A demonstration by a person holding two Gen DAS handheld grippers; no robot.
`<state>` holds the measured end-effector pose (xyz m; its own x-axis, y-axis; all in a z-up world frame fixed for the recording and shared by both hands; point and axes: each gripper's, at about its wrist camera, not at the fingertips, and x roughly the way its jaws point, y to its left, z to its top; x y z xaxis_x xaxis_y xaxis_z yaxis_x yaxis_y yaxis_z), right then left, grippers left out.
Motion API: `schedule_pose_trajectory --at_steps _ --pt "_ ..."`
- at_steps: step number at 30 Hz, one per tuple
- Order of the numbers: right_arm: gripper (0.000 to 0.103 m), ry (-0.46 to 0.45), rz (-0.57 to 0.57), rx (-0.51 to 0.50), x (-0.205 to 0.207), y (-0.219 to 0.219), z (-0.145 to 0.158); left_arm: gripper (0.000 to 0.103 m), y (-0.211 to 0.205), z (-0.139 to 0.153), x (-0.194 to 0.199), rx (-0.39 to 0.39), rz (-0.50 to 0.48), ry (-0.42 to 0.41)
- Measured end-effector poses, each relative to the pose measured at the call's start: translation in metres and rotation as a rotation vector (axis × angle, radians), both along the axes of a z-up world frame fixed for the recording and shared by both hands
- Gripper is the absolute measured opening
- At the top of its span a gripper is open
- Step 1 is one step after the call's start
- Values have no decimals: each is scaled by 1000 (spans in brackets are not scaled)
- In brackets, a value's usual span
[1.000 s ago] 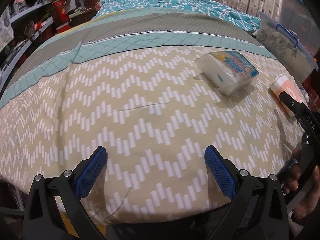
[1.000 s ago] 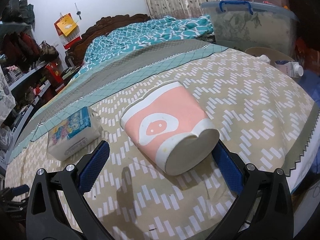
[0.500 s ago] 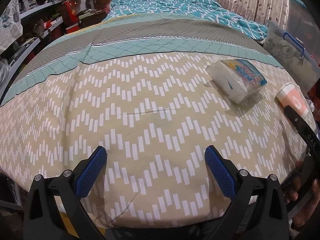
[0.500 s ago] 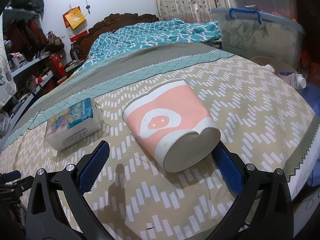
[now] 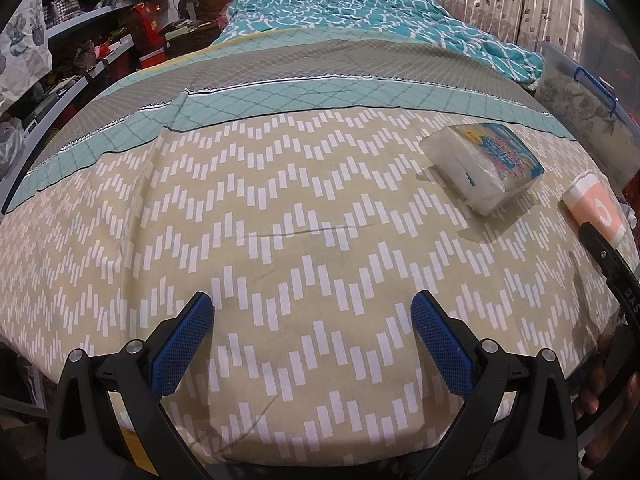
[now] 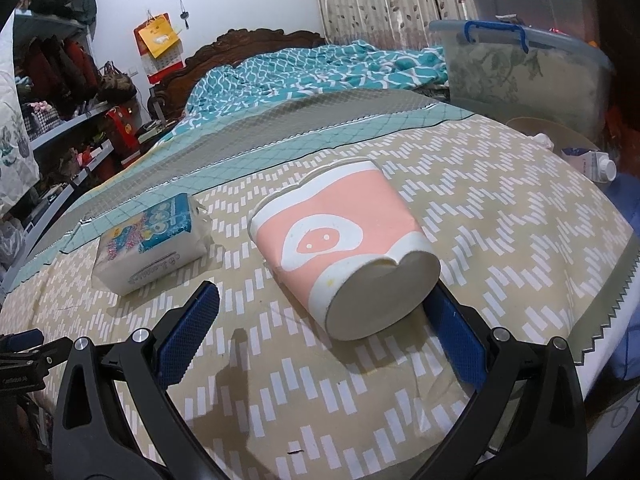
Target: Collect trash
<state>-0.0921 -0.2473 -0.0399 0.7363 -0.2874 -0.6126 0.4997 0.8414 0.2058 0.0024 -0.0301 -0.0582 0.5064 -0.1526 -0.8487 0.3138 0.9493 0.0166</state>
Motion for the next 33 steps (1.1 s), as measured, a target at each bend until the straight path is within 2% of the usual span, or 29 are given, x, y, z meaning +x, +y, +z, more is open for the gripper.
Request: schedule_pose_trajectory --at_steps 7,14,20,33 --pt "100 22 59 -75 -5 6 -5 95 -6 0 7 -2 29 -22" --pt "100 25 61 -105 -5 12 -6 95 -11 -1 10 -2 30 -28" --pt "100 61 62 -171 -2 27 -9 95 -12 -1 7 -3 26 -37" --pt "100 46 62 -148 -4 21 -6 95 -11 -1 4 -4 24 -36"
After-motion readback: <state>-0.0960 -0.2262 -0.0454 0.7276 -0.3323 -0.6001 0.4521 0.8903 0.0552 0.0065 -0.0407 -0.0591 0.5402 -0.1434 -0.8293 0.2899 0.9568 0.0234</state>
